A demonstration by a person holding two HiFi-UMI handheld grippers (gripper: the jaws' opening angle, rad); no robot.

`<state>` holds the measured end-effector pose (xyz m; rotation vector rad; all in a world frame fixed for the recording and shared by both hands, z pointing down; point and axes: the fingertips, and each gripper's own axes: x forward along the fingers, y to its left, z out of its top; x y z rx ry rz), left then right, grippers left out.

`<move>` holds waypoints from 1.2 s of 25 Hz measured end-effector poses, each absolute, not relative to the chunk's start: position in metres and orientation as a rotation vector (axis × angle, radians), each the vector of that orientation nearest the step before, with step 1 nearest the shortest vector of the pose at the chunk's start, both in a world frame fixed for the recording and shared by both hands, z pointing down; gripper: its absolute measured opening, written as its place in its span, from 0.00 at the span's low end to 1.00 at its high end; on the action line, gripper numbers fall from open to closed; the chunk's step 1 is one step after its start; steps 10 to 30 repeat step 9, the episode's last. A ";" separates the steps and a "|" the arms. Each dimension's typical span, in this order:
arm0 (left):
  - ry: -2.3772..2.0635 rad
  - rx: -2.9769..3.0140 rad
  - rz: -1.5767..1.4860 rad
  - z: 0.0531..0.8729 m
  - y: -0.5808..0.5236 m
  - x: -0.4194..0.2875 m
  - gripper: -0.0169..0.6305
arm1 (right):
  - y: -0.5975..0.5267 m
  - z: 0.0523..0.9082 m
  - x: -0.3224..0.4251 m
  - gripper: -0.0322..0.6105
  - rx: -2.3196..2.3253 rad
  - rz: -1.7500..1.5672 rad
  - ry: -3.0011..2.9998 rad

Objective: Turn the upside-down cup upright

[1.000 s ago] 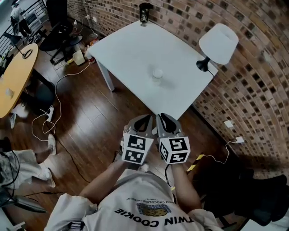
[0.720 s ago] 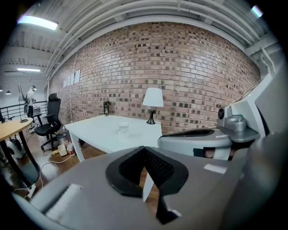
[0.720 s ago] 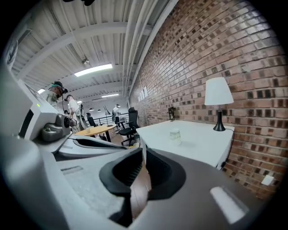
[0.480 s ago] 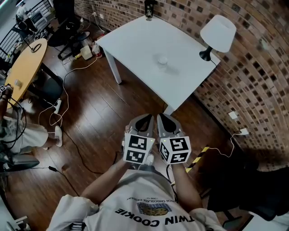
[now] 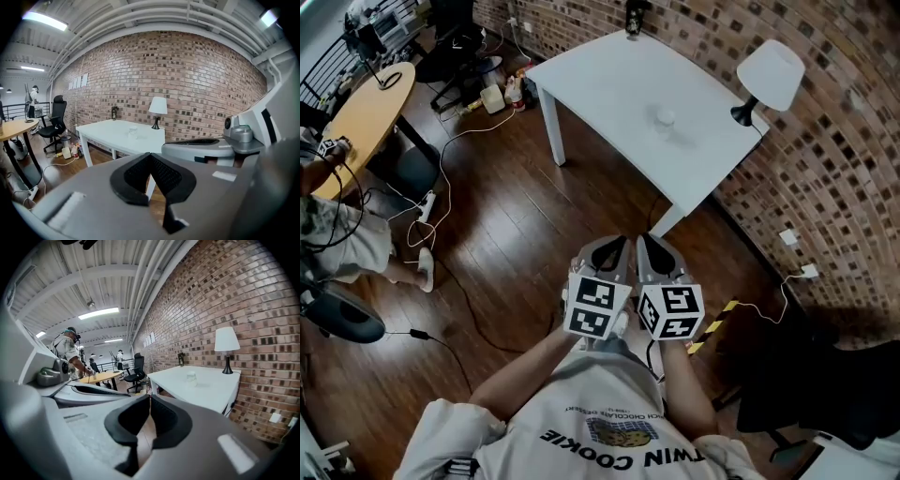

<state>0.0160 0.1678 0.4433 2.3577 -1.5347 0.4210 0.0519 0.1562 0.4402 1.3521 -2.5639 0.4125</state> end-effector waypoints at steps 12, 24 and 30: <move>-1.516 2.360 0.402 0.443 0.201 -0.003 0.03 | 0.191 0.439 0.034 0.07 1.370 0.401 -2.541; -1.516 2.360 0.402 0.443 0.201 -0.003 0.03 | 0.191 0.439 0.034 0.07 1.370 0.401 -2.541; -1.516 2.360 0.402 0.443 0.201 -0.003 0.03 | 0.191 0.439 0.034 0.07 1.370 0.401 -2.541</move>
